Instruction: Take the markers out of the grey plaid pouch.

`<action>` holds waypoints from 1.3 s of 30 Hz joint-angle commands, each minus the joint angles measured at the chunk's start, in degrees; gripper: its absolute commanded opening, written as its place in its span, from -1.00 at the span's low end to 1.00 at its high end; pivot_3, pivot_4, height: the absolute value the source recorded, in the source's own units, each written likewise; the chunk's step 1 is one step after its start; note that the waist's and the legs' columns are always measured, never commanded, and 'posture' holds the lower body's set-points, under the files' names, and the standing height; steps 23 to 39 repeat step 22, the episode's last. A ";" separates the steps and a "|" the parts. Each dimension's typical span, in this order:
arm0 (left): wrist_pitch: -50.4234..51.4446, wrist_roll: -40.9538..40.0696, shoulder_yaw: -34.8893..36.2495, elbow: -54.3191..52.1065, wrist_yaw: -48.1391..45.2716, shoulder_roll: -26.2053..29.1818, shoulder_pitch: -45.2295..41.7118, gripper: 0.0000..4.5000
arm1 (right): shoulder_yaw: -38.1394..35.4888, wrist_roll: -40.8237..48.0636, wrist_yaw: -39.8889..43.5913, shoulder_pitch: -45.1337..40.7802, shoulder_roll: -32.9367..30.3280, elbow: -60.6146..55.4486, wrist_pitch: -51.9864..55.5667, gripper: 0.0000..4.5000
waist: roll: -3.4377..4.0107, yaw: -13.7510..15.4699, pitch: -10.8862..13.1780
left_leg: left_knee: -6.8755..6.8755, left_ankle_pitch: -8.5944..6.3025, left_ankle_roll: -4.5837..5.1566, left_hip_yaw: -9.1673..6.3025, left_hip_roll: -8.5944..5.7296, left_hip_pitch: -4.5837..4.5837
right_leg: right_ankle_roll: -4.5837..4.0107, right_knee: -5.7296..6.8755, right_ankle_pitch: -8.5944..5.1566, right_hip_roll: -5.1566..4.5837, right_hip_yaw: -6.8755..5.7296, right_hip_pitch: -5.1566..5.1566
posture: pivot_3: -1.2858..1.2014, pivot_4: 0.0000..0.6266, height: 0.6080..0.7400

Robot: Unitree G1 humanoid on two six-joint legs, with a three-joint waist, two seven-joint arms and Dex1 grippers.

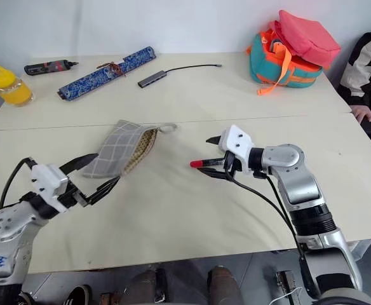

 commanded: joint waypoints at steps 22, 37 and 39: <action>9.00 -10.65 17.73 -2.98 5.43 -6.45 16.23 0.86 | -6.40 6.74 -3.23 24.87 -1.48 -8.94 -7.81 1.00 | -0.04 0.07 -0.02 | 0.13 -0.16 0.22 0.03 -0.15 0.05 | -0.02 -0.35 -0.01 -0.12 0.10 0.28 | 0.03 -0.52 1.00; 9.00 -10.65 17.73 -2.98 5.43 -6.45 16.23 0.86 | -6.40 6.74 -3.23 24.87 -1.48 -8.94 -7.81 1.00 | -0.04 0.07 -0.02 | 0.13 -0.16 0.22 0.03 -0.15 0.05 | -0.02 -0.35 -0.01 -0.12 0.10 0.28 | 0.03 -0.52 1.00; 9.00 -10.65 17.73 -2.98 5.43 -6.45 16.23 0.86 | -6.40 6.74 -3.23 24.87 -1.48 -8.94 -7.81 1.00 | -0.04 0.07 -0.02 | 0.13 -0.16 0.22 0.03 -0.15 0.05 | -0.02 -0.35 -0.01 -0.12 0.10 0.28 | 0.03 -0.52 1.00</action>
